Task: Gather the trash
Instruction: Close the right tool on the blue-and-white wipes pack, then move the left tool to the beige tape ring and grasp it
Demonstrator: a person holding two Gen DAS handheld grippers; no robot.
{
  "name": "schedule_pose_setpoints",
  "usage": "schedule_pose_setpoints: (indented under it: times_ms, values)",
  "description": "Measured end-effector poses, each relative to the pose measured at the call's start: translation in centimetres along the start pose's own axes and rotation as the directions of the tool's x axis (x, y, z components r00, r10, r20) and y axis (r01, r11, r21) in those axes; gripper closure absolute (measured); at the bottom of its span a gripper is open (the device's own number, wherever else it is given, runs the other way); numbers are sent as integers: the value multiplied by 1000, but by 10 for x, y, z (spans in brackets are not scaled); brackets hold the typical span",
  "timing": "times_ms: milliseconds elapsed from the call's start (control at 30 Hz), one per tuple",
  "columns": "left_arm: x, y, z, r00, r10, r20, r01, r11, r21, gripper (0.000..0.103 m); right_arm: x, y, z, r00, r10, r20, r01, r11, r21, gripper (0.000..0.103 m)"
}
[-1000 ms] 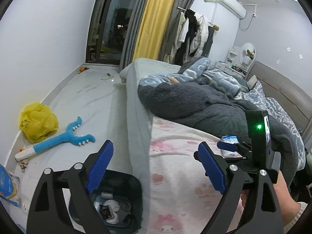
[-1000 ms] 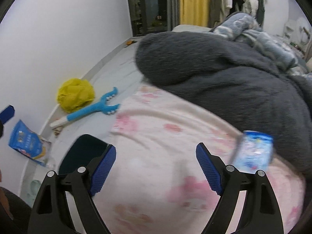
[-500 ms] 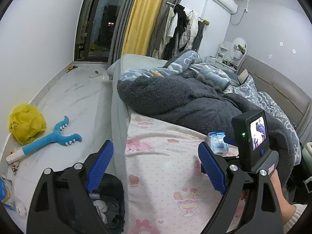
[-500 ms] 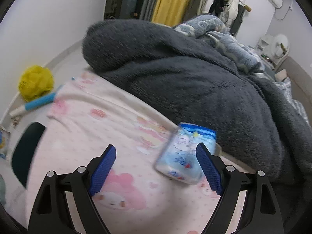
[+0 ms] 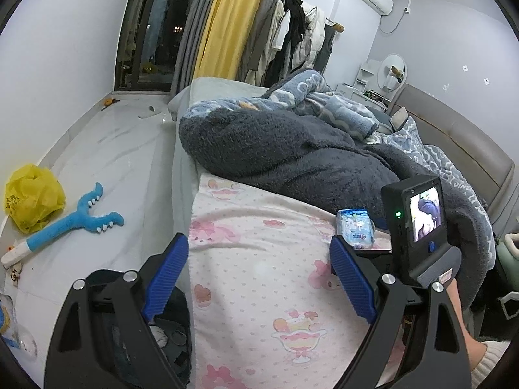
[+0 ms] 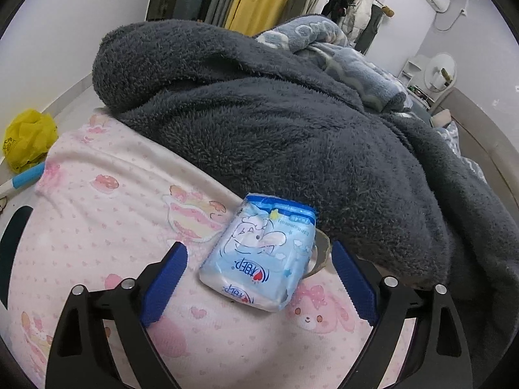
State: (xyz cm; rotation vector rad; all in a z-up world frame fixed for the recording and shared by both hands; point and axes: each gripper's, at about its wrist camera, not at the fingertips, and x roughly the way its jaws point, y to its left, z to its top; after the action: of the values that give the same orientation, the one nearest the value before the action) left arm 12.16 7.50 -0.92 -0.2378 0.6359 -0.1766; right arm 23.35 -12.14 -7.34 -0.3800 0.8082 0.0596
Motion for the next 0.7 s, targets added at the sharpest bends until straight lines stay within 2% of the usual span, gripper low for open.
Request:
schedule_pose_setpoints:
  times_ms: [100, 267, 367, 567, 700]
  values:
    - [2, -3, 1, 1000, -7, -3, 7, 1000, 2, 13, 1, 1, 0, 1000, 2, 3, -2, 1000, -12, 13]
    - [7, -9, -1, 1000, -17, -14, 17, 1000, 8, 13, 4, 3, -4, 1000, 5, -25, -6, 1000, -29, 33]
    - [12, -15, -1, 999, -26, -24, 26, 1000, 9, 13, 4, 2, -4, 999, 22, -30, -23, 999, -30, 41]
    - [22, -32, -1, 998, -52, -32, 53, 998, 25, 13, -6, -9, -4, 997, 79, 1, -79, 997, 6, 43]
    - [30, -44, -1, 997, -67, -39, 68, 997, 36, 13, -22, -27, -2, 983, 177, 47, -180, 981, 77, 43]
